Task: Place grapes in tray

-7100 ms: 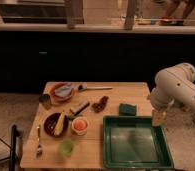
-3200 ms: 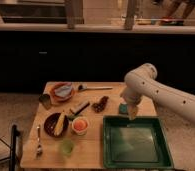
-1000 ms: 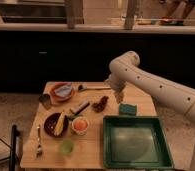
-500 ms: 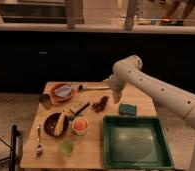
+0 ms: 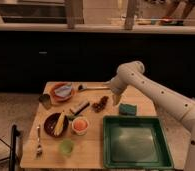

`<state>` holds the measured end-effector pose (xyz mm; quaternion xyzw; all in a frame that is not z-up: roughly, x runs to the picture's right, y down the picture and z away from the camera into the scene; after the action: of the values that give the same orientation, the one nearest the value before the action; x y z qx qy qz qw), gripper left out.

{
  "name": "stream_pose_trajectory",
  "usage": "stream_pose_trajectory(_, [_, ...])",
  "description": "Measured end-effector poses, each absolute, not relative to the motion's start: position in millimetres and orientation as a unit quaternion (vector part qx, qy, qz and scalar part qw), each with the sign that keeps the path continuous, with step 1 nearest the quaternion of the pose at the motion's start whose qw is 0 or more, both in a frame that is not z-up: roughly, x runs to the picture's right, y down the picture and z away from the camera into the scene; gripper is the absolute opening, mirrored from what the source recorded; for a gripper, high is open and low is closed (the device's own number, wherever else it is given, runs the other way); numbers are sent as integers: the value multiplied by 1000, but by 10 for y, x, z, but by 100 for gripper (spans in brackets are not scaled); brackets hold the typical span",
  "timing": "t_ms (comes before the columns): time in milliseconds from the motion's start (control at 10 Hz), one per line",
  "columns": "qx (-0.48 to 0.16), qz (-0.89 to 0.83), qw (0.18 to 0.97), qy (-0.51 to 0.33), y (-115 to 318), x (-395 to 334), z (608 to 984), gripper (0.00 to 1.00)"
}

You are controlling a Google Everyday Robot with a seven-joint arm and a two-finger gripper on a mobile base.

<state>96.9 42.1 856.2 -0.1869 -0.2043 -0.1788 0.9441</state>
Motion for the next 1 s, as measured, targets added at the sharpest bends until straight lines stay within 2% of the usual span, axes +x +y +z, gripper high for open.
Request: stream_pose_trajectory(1000, [-176, -137, 944, -242, 337, 943, 8581, 80])
